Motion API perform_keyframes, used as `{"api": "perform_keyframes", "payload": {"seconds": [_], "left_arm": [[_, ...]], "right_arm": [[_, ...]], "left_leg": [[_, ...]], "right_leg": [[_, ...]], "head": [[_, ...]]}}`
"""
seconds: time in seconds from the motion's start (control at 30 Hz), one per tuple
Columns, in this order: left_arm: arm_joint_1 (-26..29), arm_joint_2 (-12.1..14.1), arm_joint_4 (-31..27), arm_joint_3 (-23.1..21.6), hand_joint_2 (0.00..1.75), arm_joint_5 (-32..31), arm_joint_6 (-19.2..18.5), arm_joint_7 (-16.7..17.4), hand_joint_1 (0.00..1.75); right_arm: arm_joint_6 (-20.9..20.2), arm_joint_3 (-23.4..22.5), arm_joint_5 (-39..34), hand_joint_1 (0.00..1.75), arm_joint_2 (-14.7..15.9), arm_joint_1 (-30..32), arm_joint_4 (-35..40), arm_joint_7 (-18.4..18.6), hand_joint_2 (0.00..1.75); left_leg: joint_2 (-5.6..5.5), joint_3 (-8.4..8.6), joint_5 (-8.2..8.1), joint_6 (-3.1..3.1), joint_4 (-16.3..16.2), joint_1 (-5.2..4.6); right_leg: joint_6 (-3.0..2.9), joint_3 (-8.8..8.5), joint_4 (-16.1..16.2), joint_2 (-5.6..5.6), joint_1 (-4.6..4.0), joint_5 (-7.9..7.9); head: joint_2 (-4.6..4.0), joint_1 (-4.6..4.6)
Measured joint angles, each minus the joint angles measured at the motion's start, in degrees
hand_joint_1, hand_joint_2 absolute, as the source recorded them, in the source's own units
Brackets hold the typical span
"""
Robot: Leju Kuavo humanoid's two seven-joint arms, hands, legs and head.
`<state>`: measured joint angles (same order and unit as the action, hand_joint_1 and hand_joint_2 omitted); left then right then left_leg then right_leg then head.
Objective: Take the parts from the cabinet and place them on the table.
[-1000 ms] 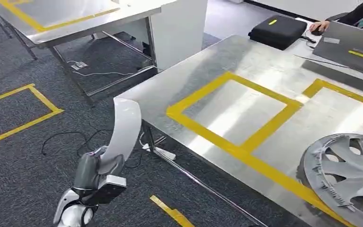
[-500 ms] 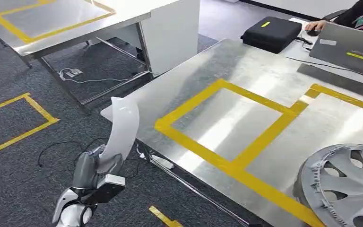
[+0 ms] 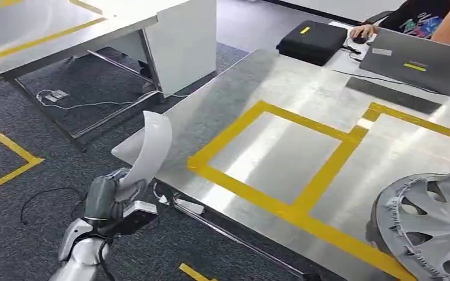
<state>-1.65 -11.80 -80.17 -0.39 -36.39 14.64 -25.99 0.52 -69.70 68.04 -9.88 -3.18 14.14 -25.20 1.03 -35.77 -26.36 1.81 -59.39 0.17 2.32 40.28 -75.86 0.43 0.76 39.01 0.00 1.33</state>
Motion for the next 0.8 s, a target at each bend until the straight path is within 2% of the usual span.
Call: {"api": "perform_keyframes", "payload": {"seconds": [0.03, 0.07, 0.1, 0.13, 0.17, 0.23, 0.27, 0.3, 0.33, 0.37, 0.4, 0.43, 0.47, 0.5, 0.53, 0.57, 0.6, 0.63, 0.67, 0.7, 0.77, 0.8], "left_arm": [[-0.1, 0.1, 0.1, -0.1, 1.75, -0.4, -0.1, 0.0, 1.75], [-0.2, 0.3, 0.1, -0.2, 1.75, -0.7, -0.4, -0.1, 1.75], [-0.4, 0.4, 0.1, -0.4, 1.75, -0.8, -0.8, -0.3, 1.75], [-0.5, 0.5, 0.1, -0.7, 1.75, -0.9, -1.2, -0.5, 1.75], [-0.6, 0.6, 0.0, -0.7, 1.75, -0.9, -1.6, -0.7, 1.75], [-0.6, 1.0, 0.0, -0.8, 1.75, -1.2, -2.1, -1.1, 1.75], [-0.7, 1.2, -0.1, -1.0, 1.75, -1.6, -2.0, -1.2, 1.75], [-0.8, 1.3, -0.3, -1.3, 1.75, -2.3, -1.6, -1.3, 1.75], [-0.9, 1.6, -0.6, -1.5, 1.75, -3.1, -1.2, -1.3, 1.75], [-1.0, 1.8, -0.7, -1.9, 1.75, -3.8, -0.8, -1.3, 1.75], [-1.1, 2.1, -0.7, -2.0, 1.75, -4.3, -0.6, -1.3, 1.75], [-0.9, 2.4, -0.7, -2.0, 1.75, -4.6, -0.5, -1.2, 1.75], [-0.9, 2.6, -0.7, -2.0, 1.75, -4.9, -0.5, -1.1, 1.75], [-0.9, 2.8, -0.7, -2.1, 1.75, -5.5, -0.4, -0.9, 1.75], [-1.0, 3.0, -0.7, -2.2, 1.75, -6.3, -0.3, -0.6, 1.75], [-1.3, 3.1, -0.7, -2.3, 1.75, -7.1, -0.2, -0.2, 1.75], [-1.6, 3.4, -0.7, -2.5, 1.75, -8.1, 0.0, 0.4, 1.75], [-2.0, 3.5, -0.7, -2.7, 1.75, -8.7, 0.3, 0.6, 1.75], [-2.5, 3.8, -0.6, -2.9, 1.75, -8.9, 0.5, 0.9, 1.75], [-2.8, 3.9, -0.6, -3.1, 1.75, -9.2, 0.6, 1.0, 1.75], [-3.1, 4.0, -0.5, -3.5, 1.75, -9.4, 0.6, 1.2, 1.75], [-3.4, 4.0, -0.5, -3.6, 1.75, -9.4, 0.6, 1.2, 1.75]], "right_arm": [[0.0, 0.0, 0.1, 0.0, 0.0, 0.1, 0.0, 0.0, 0.0], [0.0, 0.0, 0.3, 0.0, 0.0, 0.2, 0.0, 0.0, 0.0], [-0.1, 0.0, 0.5, 0.0, 0.1, 0.2, 0.0, 0.0, 0.0], [-0.1, 0.1, 0.7, 0.0, 0.3, 0.1, 0.0, 0.1, 0.0], [-0.2, 0.1, 0.8, 0.0, 0.5, -0.2, 0.0, 0.2, 0.0], [-0.3, 0.3, 1.0, 0.0, 0.5, -0.4, -0.1, 0.2, 0.0], [-0.3, 0.3, 1.0, 0.0, 0.5, -0.2, -0.1, 0.2, 0.0], [-0.3, 0.4, 1.1, 0.0, 0.5, -0.1, -0.1, 0.2, 0.0], [-0.3, 0.4, 1.3, 0.0, 0.5, 0.0, -0.2, 0.2, 0.0], [-0.3, 0.5, 1.5, 0.0, 0.5, 0.0, -0.2, 0.2, 0.0], [-0.3, 0.5, 1.6, 0.0, 0.5, -0.2, -0.2, 0.2, 0.0], [-0.4, 0.7, 1.6, 0.0, 0.5, -0.3, -0.2, 0.2, 0.0], [-0.5, 0.8, 1.7, 0.0, 0.5, -0.3, -0.4, 0.2, 0.0], [-0.5, 0.8, 1.9, 0.0, 0.5, -0.2, -0.4, 0.2, 0.0], [-0.5, 0.9, 2.0, 0.0, 0.5, -0.2, -0.4, 0.3, 0.0], [-0.5, 0.9, 2.1, 0.0, 0.5, -0.1, -0.5, 0.3, 0.0], [-0.6, 1.0, 2.1, 0.0, 0.5, -0.2, -0.5, 0.4, 0.0], [-0.7, 1.3, 2.2, 0.0, 0.5, -0.2, -0.5, 0.4, 0.0], [-0.7, 1.3, 2.3, 0.0, 0.5, -0.4, -0.5, 0.4, 0.0], [-0.7, 1.4, 2.3, 0.0, 0.5, -0.5, -0.5, 0.4, 0.0], [-0.7, 1.4, 2.4, 0.0, 0.5, -0.4, -0.5, 0.5, 0.0], [-0.7, 1.4, 2.4, 0.0, 0.6, -0.2, -0.5, 0.5, 0.0]], "left_leg": [[0.41, 0.32, -0.27, 0.03, 0.0, -0.18], [0.85, 0.77, -0.54, 0.09, 0.0, -0.42], [1.26, 1.24, -0.82, 0.08, 0.0, -0.65], [1.64, 1.56, -1.07, 0.06, 0.0, -0.67], [2.08, 1.67, -1.3, -0.27, -0.1, -1.2], [3.15, 1.74, -1.35, -0.66, -0.1, -0.97], [3.66, 1.93, -1.33, -0.8, 0.1, -0.95], [3.98, 2.18, -1.52, -1.14, 0.1, -1.1], [2.21, 2.14, -2.21, -1.64, -0.5, -0.82], [0.4, 1.28, -3.8, -2.03, -2.6, -0.62], [-0.39, -0.59, -6.18, -2.39, -6.8, -0.41], [-0.54, -2.68, -8.21, -2.7, -11.4, -0.18], [-0.56, -4.45, -9.44, -2.96, -15.0, 0.03], [-0.56, -5.26, -9.31, -3.13, -16.4, 0.22], [-0.56, -4.88, -7.87, -3.27, -15.4, 0.41], [-0.63, -3.4, -5.35, -3.38, -12.2, 0.6], [-1.13, -0.97, -2.44, -3.52, -7.2, 0.85], [-2.9, 1.43, -0.13, -3.72, -2.3, 1.27], [-5.95, 2.24, -1.18, -3.71, -0.8, 1.55], [-5.62, 2.39, -1.43, -3.27, 0.4, 1.59], [-4.82, 2.14, -1.45, -2.53, 0.1, 1.13], [-4.2, 2.3, -1.25, -1.99, 0.4, 1.31]], "right_leg": [[-0.29, -0.47, 2.0, -0.07, -0.16, -2.29], [-0.75, -2.17, 6.3, -0.32, -0.33, -5.41], [-1.4, -4.43, 11.4, -1.08, -0.68, -8.41], [-2.33, -6.27, 15.8, -3.36, -1.33, -10.23], [-2.68, -6.64, 16.6, -4.48, -1.72, -9.54], [-2.63, -7.01, 16.8, -3.03, -1.84, -9.89], [-2.81, -6.97, 16.8, -2.47, -1.88, -10.01], [-3.08, -7.36, 17.6, -1.96, -1.51, -10.41], [-3.06, -7.81, 18.1, -1.58, -1.1, -10.83], [-3.29, -7.99, 18.4, -1.15, -0.89, -11.01], [-3.36, -7.98, 18.4, -0.53, -0.72, -11.06], [-3.36, -7.96, 18.4, 0.18, -0.65, -11.05], [-3.36, -7.95, 18.4, 0.79, -0.61, -11.05], [-3.34, -7.99, 18.4, 1.44, -0.56, -11.06], [-3.31, -8.06, 18.3, 2.05, -0.47, -11.05], [-3.16, -8.14, 18.2, 2.77, -0.33, -11.01], [-2.88, -8.25, 18.1, 3.56, -0.17, -10.92], [-2.52, -8.18, 17.9, 4.21, -0.08, -10.73], [-2.04, -7.77, 17.5, 4.74, -0.23, -10.64], [-1.64, -7.19, 17.1, 5.32, -0.17, -10.72], [-0.71, -6.77, 17.7, 6.34, 0.32, -11.15], [-0.28, -6.04, 17.8, 6.89, 0.32, -11.16]], "head": [[0.0, -0.02], [0.0, 0.04], [0.0, -0.02], [0.0, 0.0], [0.0, -0.15], [0.0, -0.15], [0.0, -0.07], [0.0, -0.09], [0.0, -0.09], [0.0, -0.18], [0.0, -0.18], [0.0, -0.31], [0.0, -0.2], [0.0, -0.22], [0.0, -0.22], [0.0, -0.2], [0.0, -0.22], [0.0, -0.22], [0.0, -0.31], [0.0, -0.15], [0.0, -0.31], [0.0, -0.22]]}}
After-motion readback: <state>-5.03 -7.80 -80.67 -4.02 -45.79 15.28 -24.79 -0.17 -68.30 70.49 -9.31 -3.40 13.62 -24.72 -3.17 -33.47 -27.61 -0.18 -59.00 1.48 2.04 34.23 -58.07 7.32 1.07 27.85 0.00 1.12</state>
